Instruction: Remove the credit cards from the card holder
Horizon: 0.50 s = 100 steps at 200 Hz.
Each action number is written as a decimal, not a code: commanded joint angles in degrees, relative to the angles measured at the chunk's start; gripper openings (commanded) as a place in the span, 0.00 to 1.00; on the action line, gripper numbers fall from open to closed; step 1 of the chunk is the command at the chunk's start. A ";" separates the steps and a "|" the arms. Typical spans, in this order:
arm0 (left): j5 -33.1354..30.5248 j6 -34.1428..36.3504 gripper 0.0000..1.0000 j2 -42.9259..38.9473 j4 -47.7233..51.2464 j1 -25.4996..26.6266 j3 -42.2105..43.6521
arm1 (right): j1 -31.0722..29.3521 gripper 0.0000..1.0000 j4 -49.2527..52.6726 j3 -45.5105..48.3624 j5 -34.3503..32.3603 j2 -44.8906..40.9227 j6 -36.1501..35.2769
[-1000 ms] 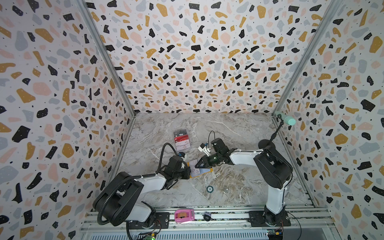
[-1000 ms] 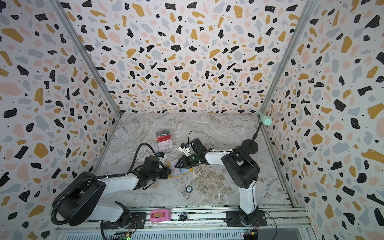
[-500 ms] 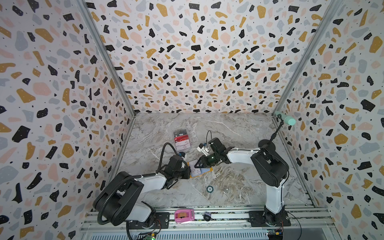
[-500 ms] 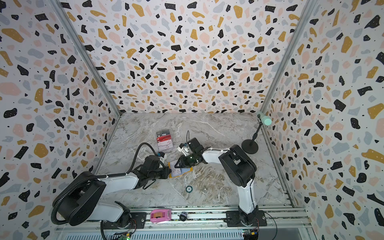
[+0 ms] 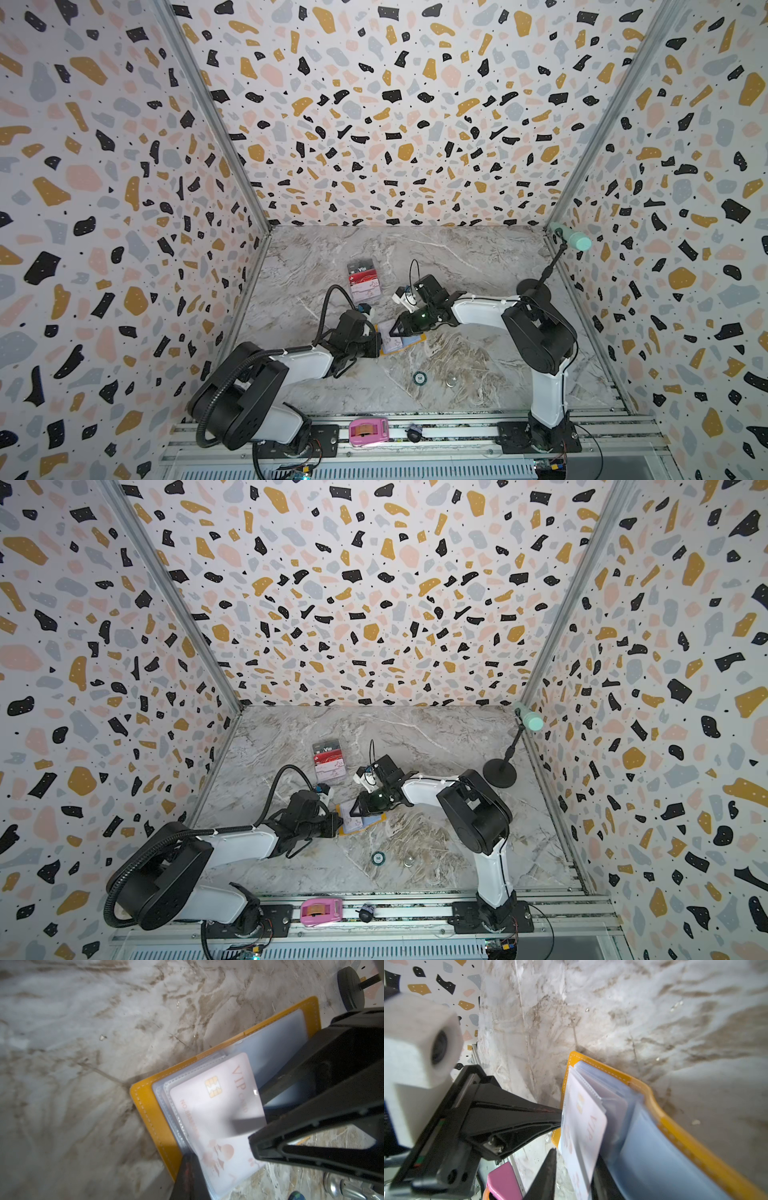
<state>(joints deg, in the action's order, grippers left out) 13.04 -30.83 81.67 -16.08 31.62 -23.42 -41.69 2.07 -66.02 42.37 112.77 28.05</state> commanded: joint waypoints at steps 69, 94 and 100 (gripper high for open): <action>-0.21 0.81 0.00 2.21 4.91 0.28 0.43 | -0.93 0.26 -6.48 1.86 7.47 0.13 2.41; -0.29 0.86 0.00 2.09 4.98 0.29 0.40 | -0.91 0.26 -5.22 1.45 6.95 0.68 1.12; -0.33 0.86 0.00 2.02 5.08 0.29 0.48 | -0.93 0.27 -4.62 1.32 6.64 0.72 0.68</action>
<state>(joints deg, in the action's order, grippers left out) 13.04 -30.83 81.67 -16.05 31.62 -23.42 -41.15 -2.63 -64.23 46.50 112.77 30.30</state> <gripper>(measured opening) 0.046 0.264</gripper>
